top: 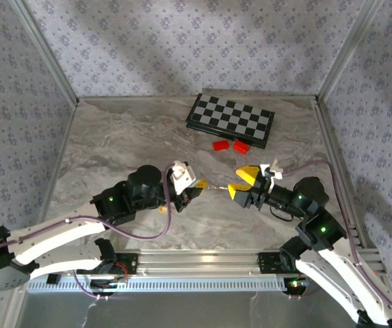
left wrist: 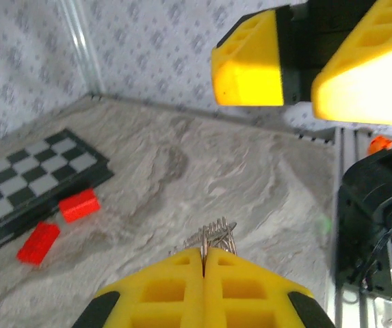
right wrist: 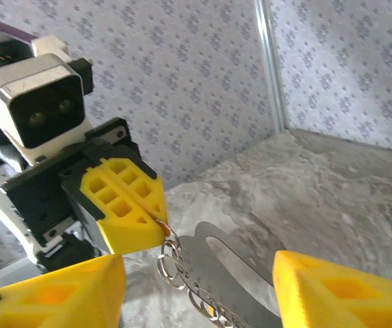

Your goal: Put the keys on the keyring

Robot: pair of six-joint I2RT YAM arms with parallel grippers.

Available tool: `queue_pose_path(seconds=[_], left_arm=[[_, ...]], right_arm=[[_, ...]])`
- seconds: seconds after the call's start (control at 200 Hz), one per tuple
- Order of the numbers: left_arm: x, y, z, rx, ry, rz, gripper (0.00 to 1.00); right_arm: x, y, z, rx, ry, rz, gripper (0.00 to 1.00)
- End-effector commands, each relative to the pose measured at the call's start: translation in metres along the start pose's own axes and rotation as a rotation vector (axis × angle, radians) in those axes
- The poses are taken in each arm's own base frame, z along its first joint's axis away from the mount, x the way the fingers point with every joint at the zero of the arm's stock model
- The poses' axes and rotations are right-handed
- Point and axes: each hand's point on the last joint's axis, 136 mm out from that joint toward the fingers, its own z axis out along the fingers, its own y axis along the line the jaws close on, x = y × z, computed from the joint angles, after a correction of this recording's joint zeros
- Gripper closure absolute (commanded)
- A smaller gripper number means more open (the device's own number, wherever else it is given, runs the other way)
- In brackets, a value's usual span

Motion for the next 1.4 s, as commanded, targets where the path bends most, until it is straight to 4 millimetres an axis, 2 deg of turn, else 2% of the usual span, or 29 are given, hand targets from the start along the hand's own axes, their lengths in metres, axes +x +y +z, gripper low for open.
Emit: queue_pose_path(seconds=[0.0, 0.355, 0.51, 0.93, 1.084, 1.259, 1.394], left_arm=[[-0.036, -0.021, -0.012, 0.109, -0.153, 0.04, 1.0], [-0.045, -0.037, -0.03, 0.194, -0.196, 0.051, 1.0], [-0.043, -0.039, -0.032, 0.205, -0.162, 0.069, 1.0], [-0.042, -0.027, -0.028, 0.13, -0.153, 0.091, 1.0], [-0.04, -0.018, -0.027, 0.08, -0.148, 0.095, 1.0], [-0.037, -0.008, -0.028, 0.018, -0.14, 0.109, 1.0], [-0.037, -0.007, -0.03, 0.007, -0.145, 0.117, 1.0]], right_arm=[[-0.019, 0.014, -0.001, -0.035, -0.018, -0.075, 0.49], [-0.008, 0.028, 0.008, -0.072, 0.05, -0.201, 0.67], [0.0, 0.035, 0.013, -0.102, 0.087, -0.234, 0.67], [0.033, 0.051, 0.035, -0.152, 0.191, -0.274, 0.71], [0.039, 0.06, 0.038, -0.18, 0.209, -0.284, 0.75], [0.044, 0.059, 0.039, -0.158, 0.218, -0.29, 0.76], [0.046, 0.062, 0.039, -0.162, 0.217, -0.283, 0.72]])
